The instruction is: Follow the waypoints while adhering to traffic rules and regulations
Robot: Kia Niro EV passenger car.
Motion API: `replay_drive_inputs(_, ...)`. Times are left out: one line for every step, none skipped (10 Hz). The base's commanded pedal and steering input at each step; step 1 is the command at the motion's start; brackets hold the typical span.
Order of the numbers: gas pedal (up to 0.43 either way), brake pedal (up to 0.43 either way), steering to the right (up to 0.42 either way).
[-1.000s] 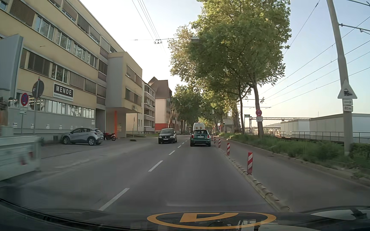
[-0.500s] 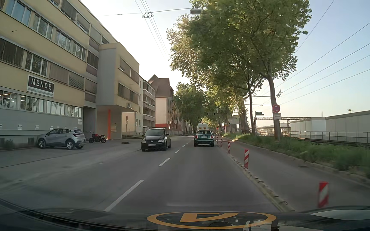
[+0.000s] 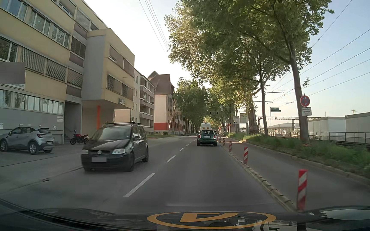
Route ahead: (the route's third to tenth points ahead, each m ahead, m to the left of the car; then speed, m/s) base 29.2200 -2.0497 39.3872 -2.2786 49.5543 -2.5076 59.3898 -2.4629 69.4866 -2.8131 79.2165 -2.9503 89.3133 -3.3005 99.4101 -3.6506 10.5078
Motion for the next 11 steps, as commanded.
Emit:
replay_drive_inputs(0.209, 0.000, 0.004)
replay_drive_inputs(0.209, 0.000, 0.005)
replay_drive_inputs(0.209, 0.000, 0.005)
replay_drive_inputs(0.189, 0.000, 0.005)
replay_drive_inputs(0.169, 0.000, 0.003)
replay_drive_inputs(0.157, 0.000, 0.002)
replay_drive_inputs(0.157, 0.000, 0.003)
replay_drive_inputs(0.150, 0.000, 0.003)
replay_drive_inputs(0.110, 0.000, 0.002)
replay_drive_inputs(0.110, 0.000, 0.002)
replay_drive_inputs(0.098, 0.000, 0.002)
